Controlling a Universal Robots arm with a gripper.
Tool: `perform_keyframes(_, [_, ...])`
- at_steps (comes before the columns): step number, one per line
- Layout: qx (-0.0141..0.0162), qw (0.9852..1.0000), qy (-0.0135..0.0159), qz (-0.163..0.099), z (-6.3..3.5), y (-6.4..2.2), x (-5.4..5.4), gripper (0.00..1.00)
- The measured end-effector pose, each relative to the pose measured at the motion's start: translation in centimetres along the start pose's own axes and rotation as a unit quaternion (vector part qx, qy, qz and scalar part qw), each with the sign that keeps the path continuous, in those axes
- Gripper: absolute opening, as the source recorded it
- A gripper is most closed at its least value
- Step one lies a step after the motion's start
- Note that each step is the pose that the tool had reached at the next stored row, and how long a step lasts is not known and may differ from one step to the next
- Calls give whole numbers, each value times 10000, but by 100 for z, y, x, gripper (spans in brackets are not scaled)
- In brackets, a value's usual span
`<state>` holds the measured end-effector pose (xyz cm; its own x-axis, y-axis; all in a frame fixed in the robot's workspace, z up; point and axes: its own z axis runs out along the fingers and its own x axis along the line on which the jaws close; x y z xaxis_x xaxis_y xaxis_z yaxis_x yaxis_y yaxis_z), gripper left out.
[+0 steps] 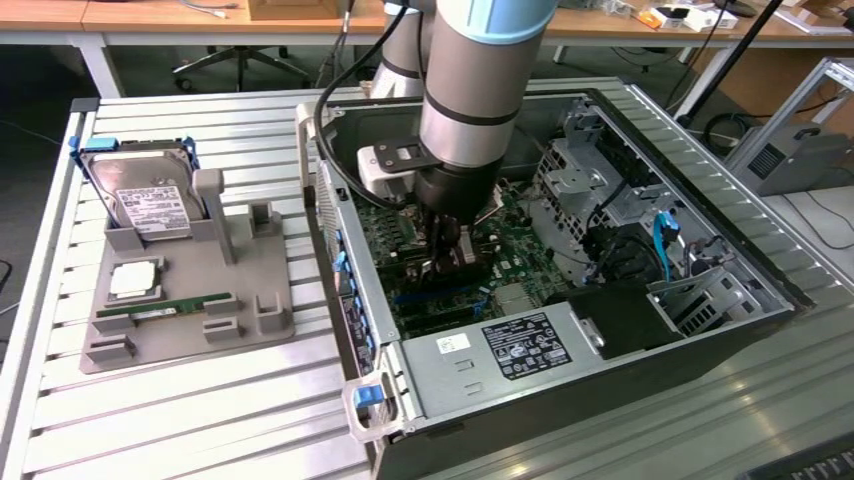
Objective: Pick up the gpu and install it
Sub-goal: 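Insert the gpu into the slot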
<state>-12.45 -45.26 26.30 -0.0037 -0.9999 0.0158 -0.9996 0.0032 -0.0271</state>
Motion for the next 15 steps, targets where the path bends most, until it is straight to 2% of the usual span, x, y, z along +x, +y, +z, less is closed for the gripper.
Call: perform_keyframes(15, [0, 10000, 1, 0, 39, 1, 0, 27])
